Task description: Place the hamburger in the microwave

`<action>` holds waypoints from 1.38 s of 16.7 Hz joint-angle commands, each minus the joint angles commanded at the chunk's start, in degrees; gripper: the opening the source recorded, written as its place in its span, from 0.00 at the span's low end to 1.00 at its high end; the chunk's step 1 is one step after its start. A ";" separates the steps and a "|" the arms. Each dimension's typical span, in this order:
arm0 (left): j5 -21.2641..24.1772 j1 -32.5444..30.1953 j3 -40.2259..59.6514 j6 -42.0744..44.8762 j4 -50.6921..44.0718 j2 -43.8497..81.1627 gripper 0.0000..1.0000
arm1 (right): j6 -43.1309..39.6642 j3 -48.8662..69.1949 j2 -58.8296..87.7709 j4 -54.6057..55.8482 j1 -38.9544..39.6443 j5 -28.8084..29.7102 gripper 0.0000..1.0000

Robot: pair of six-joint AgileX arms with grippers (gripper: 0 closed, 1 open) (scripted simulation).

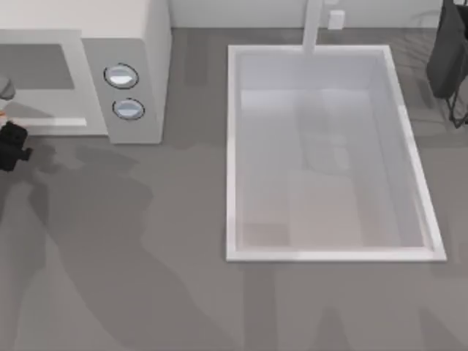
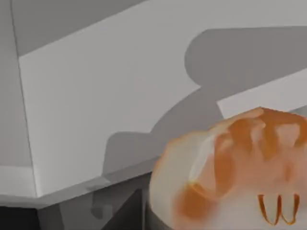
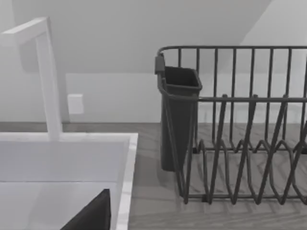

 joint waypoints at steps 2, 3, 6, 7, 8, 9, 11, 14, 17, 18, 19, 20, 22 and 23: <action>1.34 0.94 -3.39 -5.78 12.83 2.31 0.00 | 0.00 0.00 0.00 0.00 0.00 0.00 1.00; 2.04 1.23 -5.13 -8.66 18.81 3.40 0.00 | 0.00 0.00 0.00 0.00 0.00 0.00 1.00; 4.19 1.52 -9.64 -16.73 33.87 6.19 0.00 | 0.00 0.00 0.00 0.00 0.00 0.00 1.00; 4.87 1.47 -10.75 -19.11 37.75 6.82 0.00 | 0.00 0.00 0.00 0.00 0.00 0.00 1.00; 5.50 1.38 -11.66 -21.25 41.06 7.31 0.00 | 0.00 0.00 0.00 0.00 0.00 0.00 1.00; 6.05 1.26 -12.37 -23.11 43.76 7.66 0.00 | 0.00 0.00 0.00 0.00 0.00 0.00 1.00; 6.86 1.00 -13.30 -25.76 47.36 8.05 0.00 | 0.00 0.00 0.00 0.00 0.00 0.00 1.00; 7.15 0.88 -13.61 -26.69 48.54 8.13 0.00 | 0.00 0.00 0.00 0.00 0.00 0.00 1.00; 7.05 1.07 -13.42 -26.51 48.41 7.95 0.00 | 0.00 0.00 0.00 0.00 0.00 0.00 1.00; 7.04 1.06 -13.29 -26.51 48.36 8.07 0.00 | 0.00 0.00 0.00 0.00 0.00 0.00 1.00; 6.98 0.98 -12.58 -26.55 48.08 8.70 0.00 | 0.00 0.00 0.00 0.00 0.00 0.00 1.00; 6.85 0.85 -11.28 -26.61 47.57 9.76 0.00 | 0.00 0.00 0.00 0.00 0.00 0.00 1.00; 6.41 0.48 -6.84 -26.83 45.87 12.91 0.00 | 0.00 0.00 0.00 0.00 0.00 0.00 1.00; 6.11 0.23 -3.75 -26.97 44.73 14.82 0.00 | 0.00 0.00 0.00 0.00 0.00 0.00 1.00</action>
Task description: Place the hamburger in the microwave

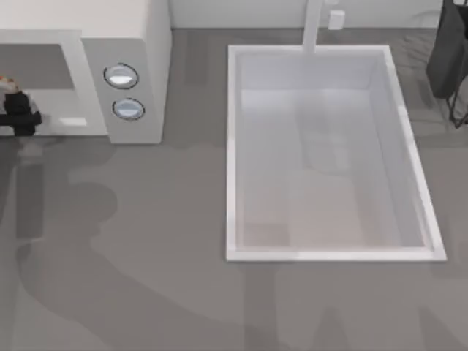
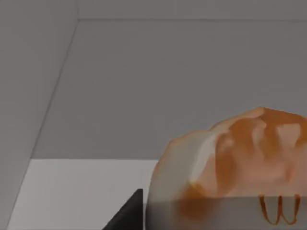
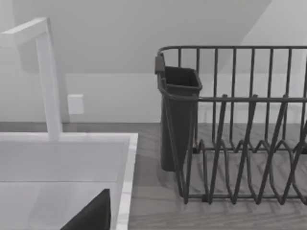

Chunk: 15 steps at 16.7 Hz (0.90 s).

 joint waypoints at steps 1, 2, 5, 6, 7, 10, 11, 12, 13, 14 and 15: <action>-0.31 -0.30 3.58 -0.15 -1.31 2.06 0.00 | 0.00 0.00 0.00 0.00 0.00 0.00 1.00; -0.61 -0.67 7.51 -0.29 -2.76 4.21 0.00 | 0.00 0.00 0.00 0.00 0.00 0.00 1.00; -1.42 -2.02 19.53 -0.71 -7.46 10.54 0.00 | 0.00 0.00 0.00 0.00 0.00 0.00 1.00; -1.69 -2.44 23.03 -0.85 -8.93 12.39 0.00 | 0.00 0.00 0.00 0.00 0.00 0.00 1.00; -1.94 -2.83 26.01 -0.99 -10.26 13.99 0.00 | 0.00 0.00 0.00 0.00 0.00 0.00 1.00; -2.54 -3.56 31.23 -1.32 -13.01 17.02 0.00 | 0.00 0.00 0.00 0.00 0.00 0.00 1.00; -2.62 -3.63 31.75 -1.36 -13.35 17.41 0.00 | 0.00 0.00 0.00 0.00 0.00 0.00 1.00; -2.62 -3.64 31.78 -1.36 -13.37 17.44 0.00 | 0.00 0.00 0.00 0.00 0.00 0.00 1.00; -2.62 -3.64 31.78 -1.36 -13.37 17.44 0.00 | 0.00 0.00 0.00 0.00 0.00 0.00 1.00; -2.62 -3.64 31.78 -1.36 -13.37 17.44 0.00 | 0.00 0.00 0.00 0.00 0.00 0.00 1.00; -2.62 -3.64 31.78 -1.36 -13.37 17.44 0.00 | 0.00 0.00 0.00 0.00 0.00 0.00 1.00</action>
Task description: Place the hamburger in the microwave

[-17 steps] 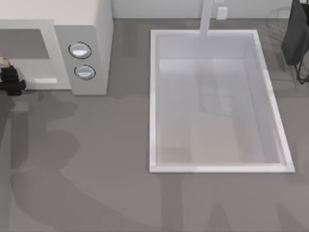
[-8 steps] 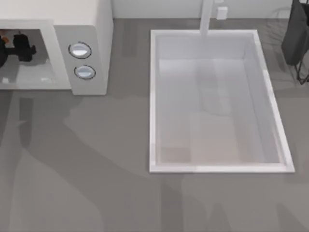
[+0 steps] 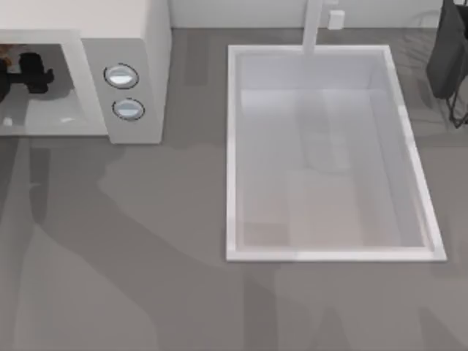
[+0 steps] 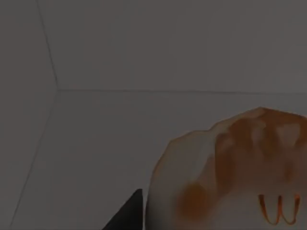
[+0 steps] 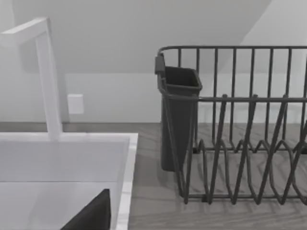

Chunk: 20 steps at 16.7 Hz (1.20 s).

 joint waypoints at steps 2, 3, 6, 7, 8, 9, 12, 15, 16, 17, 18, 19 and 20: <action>0.00 0.00 0.00 0.00 0.00 0.00 0.15 | 0.00 0.00 0.00 0.00 0.00 0.00 1.00; 0.00 0.00 0.00 0.00 0.00 0.00 0.23 | 0.00 0.00 0.00 0.00 0.00 0.00 1.00; 0.00 0.00 0.00 0.00 0.00 0.00 0.45 | 0.00 0.00 0.00 0.00 0.00 0.00 1.00; 0.00 0.00 0.00 0.00 0.00 0.00 0.53 | 0.00 0.00 0.00 0.00 0.00 0.00 1.00; 0.00 0.00 0.00 0.00 0.00 0.00 0.60 | 0.00 0.00 0.00 0.00 0.00 0.00 1.00; 0.00 0.00 0.00 0.00 0.00 0.00 0.68 | 0.00 0.00 0.00 0.00 0.00 0.00 1.00; 0.00 0.00 0.00 0.00 0.00 0.00 0.90 | 0.00 0.00 0.00 0.00 0.00 0.00 1.00; 0.00 0.00 0.00 0.00 0.00 0.00 1.00 | 0.00 0.00 0.00 0.00 0.00 0.00 1.00; 0.00 0.00 0.00 0.00 0.00 0.00 1.00 | 0.00 0.00 0.00 0.00 0.00 0.00 1.00; 0.00 0.00 0.00 0.00 0.00 0.00 1.00 | 0.00 0.00 0.00 0.00 0.00 0.00 1.00; 0.00 0.00 0.00 0.00 0.00 0.00 1.00 | 0.00 0.00 0.00 0.00 0.00 0.00 1.00; 0.00 0.00 0.00 0.00 0.00 0.00 1.00 | 0.00 0.00 0.00 0.00 0.00 0.00 1.00; 0.00 0.00 0.00 0.00 0.00 0.00 1.00 | 0.00 0.00 0.00 0.00 0.00 0.00 1.00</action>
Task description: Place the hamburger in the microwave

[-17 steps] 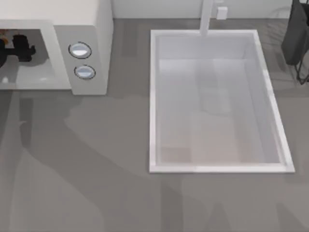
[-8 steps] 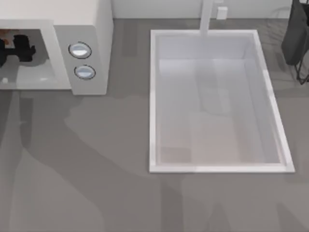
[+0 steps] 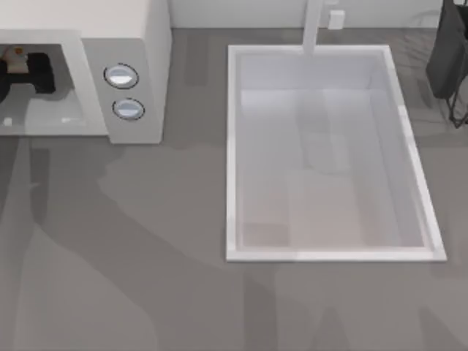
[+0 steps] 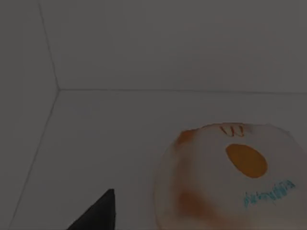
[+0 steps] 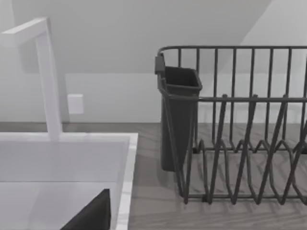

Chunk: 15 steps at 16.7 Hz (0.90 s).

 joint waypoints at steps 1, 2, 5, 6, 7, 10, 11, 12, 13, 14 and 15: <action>0.00 0.00 0.00 0.00 0.00 0.00 1.00 | 0.00 0.00 0.00 0.00 0.00 0.00 1.00; 0.02 1.46 -8.93 0.00 3.21 -5.65 1.00 | 0.00 0.00 0.00 0.00 0.00 0.00 1.00; 0.37 1.84 -11.01 0.14 4.46 -6.95 1.00 | 0.00 0.00 0.00 0.00 0.00 0.00 1.00; 0.65 2.19 -12.82 0.25 5.54 -8.03 1.00 | 0.00 0.00 0.00 0.00 0.00 0.00 1.00; 0.99 2.65 -15.21 0.39 6.88 -9.34 1.00 | 0.00 0.00 0.00 0.00 0.00 0.00 1.00; 2.32 4.38 -25.24 0.98 11.72 -13.70 1.00 | 0.00 0.00 0.00 0.00 0.00 0.00 1.00; 2.87 5.01 -29.39 1.23 13.56 -15.41 1.00 | 0.00 0.00 0.00 0.00 0.00 0.00 1.00; 3.45 5.64 -33.72 1.49 15.47 -17.28 1.00 | 0.00 0.00 0.00 0.00 0.00 0.00 1.00; 4.06 6.25 -38.11 1.76 17.44 -19.30 1.00 | 0.00 0.00 0.00 0.00 0.00 0.00 1.00; 4.66 6.85 -42.43 2.02 19.41 -21.36 1.00 | 0.00 0.00 0.00 0.00 0.00 0.00 1.00; 5.25 7.43 -46.45 2.27 21.32 -23.30 1.00 | 0.00 0.00 0.00 0.00 0.00 0.00 1.00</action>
